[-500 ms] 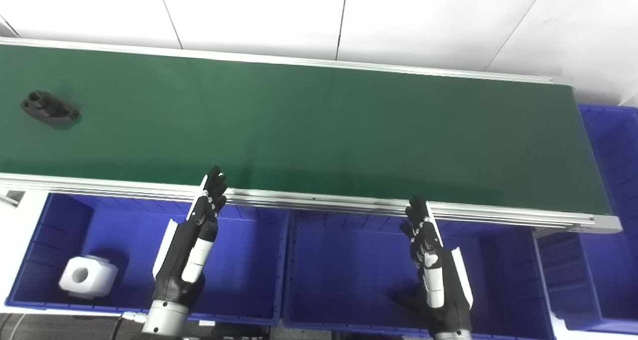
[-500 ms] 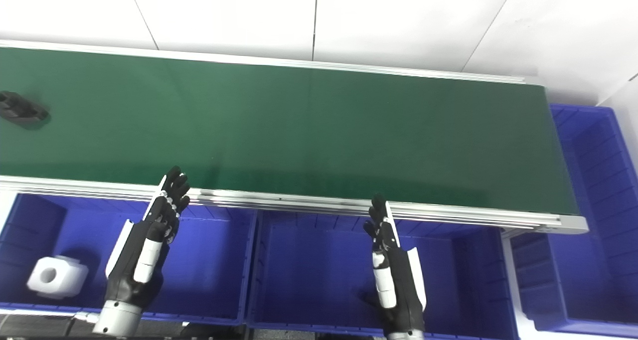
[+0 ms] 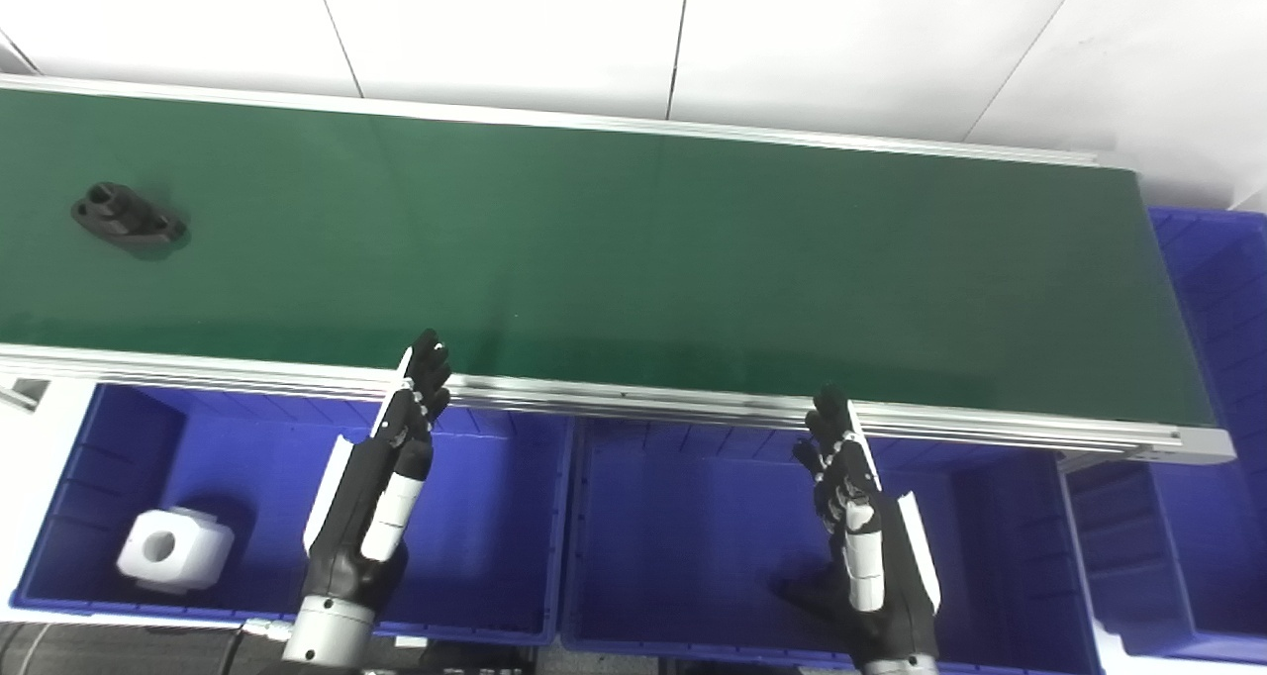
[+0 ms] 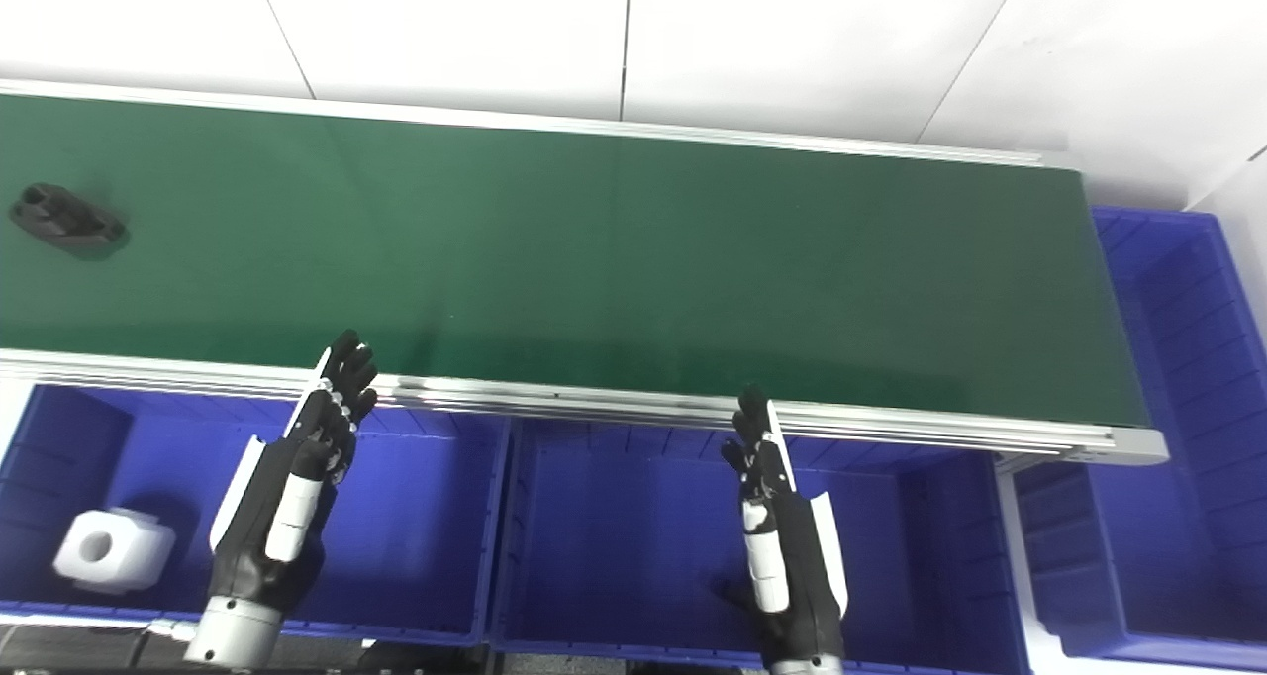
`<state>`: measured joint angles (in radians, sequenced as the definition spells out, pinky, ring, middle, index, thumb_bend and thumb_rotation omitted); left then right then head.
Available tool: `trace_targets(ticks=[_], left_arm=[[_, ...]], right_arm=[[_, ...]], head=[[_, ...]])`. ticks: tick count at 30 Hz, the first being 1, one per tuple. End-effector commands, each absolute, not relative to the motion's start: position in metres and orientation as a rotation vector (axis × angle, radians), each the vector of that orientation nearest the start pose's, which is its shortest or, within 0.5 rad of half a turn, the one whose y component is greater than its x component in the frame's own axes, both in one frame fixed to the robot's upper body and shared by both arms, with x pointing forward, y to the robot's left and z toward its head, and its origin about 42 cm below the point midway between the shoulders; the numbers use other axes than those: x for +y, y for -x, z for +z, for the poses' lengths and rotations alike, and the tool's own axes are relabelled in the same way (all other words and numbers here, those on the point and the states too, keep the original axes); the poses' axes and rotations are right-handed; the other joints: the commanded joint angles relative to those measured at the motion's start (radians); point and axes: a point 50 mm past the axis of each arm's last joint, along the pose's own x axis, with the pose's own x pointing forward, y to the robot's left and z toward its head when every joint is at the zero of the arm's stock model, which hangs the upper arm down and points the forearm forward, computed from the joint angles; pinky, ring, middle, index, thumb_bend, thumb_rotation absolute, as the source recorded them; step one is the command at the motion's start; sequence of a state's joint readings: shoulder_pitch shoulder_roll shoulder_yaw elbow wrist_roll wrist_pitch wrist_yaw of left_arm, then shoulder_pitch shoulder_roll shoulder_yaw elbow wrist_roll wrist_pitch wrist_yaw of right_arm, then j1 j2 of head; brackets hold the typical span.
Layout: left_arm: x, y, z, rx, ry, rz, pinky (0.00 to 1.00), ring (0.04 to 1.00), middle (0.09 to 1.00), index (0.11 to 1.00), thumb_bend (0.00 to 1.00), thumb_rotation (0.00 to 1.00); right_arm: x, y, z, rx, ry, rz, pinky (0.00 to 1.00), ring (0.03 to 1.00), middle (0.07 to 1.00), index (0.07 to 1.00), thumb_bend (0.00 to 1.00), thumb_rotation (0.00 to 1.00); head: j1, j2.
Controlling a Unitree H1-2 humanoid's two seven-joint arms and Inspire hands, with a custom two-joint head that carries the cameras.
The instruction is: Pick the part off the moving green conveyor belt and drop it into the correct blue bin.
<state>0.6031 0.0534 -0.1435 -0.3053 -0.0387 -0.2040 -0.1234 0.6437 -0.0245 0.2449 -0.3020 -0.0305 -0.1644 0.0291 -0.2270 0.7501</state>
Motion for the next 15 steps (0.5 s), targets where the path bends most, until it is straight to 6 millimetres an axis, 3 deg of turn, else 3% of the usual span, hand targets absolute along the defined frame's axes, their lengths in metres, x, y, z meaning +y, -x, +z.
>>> trace_targets(ticks=[1, 15], left_arm=[[0.2072, -0.0878, 0.0942, 0.028, 0.02, -0.119, 1.0, 1.0, 1.0, 1.0, 0.74, 0.92], [0.2063, -0.089, 0.0928, 0.027, 0.013, -0.126, 1.0, 1.0, 1.0, 1.0, 0.74, 0.92]], right_arm=[[-0.1763, -0.0735, 0.0873, 0.097, -0.047, 0.105, 0.95, 1.0, 1.0, 1.0, 0.9, 1.0], [-0.1773, -0.075, 0.0859, 0.099, -0.054, 0.097, 0.94, 0.995, 1.0, 1.0, 0.9, 0.99]], head=[[0.001, 0.001], [0.003, -0.002]])
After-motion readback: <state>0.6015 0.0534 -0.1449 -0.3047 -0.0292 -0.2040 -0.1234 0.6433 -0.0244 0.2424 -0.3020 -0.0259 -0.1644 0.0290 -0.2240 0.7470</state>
